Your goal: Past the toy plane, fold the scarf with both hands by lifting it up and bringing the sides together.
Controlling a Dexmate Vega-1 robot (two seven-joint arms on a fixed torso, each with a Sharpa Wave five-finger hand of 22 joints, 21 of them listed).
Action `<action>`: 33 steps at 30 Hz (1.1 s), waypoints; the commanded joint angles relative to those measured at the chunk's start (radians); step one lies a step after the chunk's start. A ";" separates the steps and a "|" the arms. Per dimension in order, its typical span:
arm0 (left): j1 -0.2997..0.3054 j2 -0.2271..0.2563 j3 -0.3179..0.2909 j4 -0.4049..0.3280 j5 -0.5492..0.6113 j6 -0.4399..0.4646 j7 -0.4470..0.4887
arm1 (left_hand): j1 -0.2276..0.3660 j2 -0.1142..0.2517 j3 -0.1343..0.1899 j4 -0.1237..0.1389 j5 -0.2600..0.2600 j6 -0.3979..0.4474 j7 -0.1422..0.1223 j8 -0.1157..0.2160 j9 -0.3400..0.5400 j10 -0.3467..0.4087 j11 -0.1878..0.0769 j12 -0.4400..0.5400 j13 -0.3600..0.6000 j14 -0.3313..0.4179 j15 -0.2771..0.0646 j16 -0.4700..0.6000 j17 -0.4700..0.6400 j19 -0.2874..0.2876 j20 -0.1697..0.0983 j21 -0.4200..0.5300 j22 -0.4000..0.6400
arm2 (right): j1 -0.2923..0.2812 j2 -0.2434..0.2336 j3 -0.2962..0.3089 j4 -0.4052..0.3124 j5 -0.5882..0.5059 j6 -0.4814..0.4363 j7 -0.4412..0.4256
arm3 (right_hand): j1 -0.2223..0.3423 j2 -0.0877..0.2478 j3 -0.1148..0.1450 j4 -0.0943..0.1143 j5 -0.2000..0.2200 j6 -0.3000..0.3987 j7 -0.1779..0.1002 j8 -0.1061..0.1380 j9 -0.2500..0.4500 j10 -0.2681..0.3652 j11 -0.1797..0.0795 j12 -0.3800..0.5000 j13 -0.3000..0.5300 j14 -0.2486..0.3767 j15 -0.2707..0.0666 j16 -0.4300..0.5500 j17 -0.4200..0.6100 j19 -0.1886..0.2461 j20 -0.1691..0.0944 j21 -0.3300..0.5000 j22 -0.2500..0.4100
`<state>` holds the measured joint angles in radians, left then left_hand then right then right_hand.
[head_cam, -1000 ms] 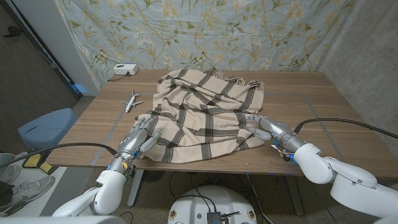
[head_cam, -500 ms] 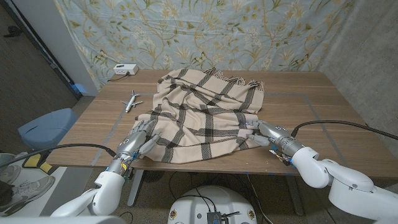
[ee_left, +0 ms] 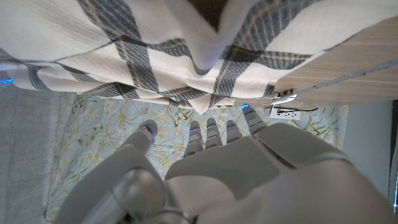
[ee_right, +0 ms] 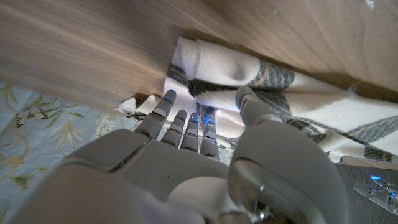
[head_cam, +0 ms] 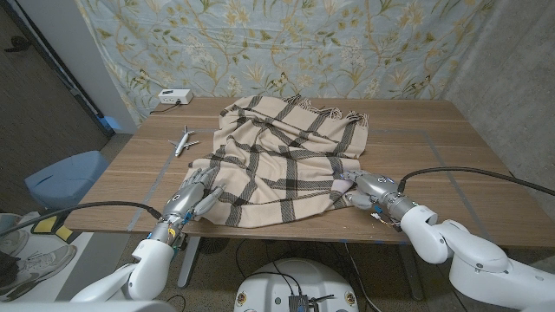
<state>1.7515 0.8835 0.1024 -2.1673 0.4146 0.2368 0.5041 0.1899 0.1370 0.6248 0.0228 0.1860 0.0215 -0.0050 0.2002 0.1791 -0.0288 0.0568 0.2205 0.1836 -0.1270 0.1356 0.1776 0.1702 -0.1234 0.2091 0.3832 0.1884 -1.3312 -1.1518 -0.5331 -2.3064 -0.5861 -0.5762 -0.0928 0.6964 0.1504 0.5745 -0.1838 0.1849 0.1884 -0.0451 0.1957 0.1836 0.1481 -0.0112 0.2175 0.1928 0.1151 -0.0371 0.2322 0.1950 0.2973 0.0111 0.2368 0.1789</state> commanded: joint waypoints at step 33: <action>0.033 0.089 -0.012 -0.058 0.046 0.124 -0.130 | 0.017 -0.123 -0.054 -0.067 -0.006 -0.007 -0.036 -0.009 0.004 -0.018 -0.037 -0.016 0.005 -0.026 -0.030 0.002 0.006 -0.052 -0.010 -0.041 0.005 | -0.019 0.134 -0.033 0.206 -0.202 0.248 -0.338 | 0.411 0.031 -0.229 0.054 0.001 0.733 -0.050 0.197 0.030 0.703 -0.017 0.336 0.124 0.627 -0.164 0.464 0.376 0.279 -0.051 0.123 0.025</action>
<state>1.7715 0.8963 0.0885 -2.1917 0.3973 0.2643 0.4759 0.2027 0.0771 0.5952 -0.0077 0.1808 0.0189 -0.0217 0.1923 0.1791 -0.0348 0.0366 0.2106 0.1836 -0.1365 0.1189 0.1779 0.1720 -0.1499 0.2043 0.3584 0.1905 -1.3116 -1.0601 -0.5979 -2.1382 -0.7710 -0.3511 -0.3602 1.1037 0.1707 0.3464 -0.1348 0.1849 0.9115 -0.0980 0.3841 0.2118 0.8398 -0.0303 0.5468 0.3123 0.7326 -0.0768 0.6891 0.5653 0.5630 -0.0410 0.3553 0.2012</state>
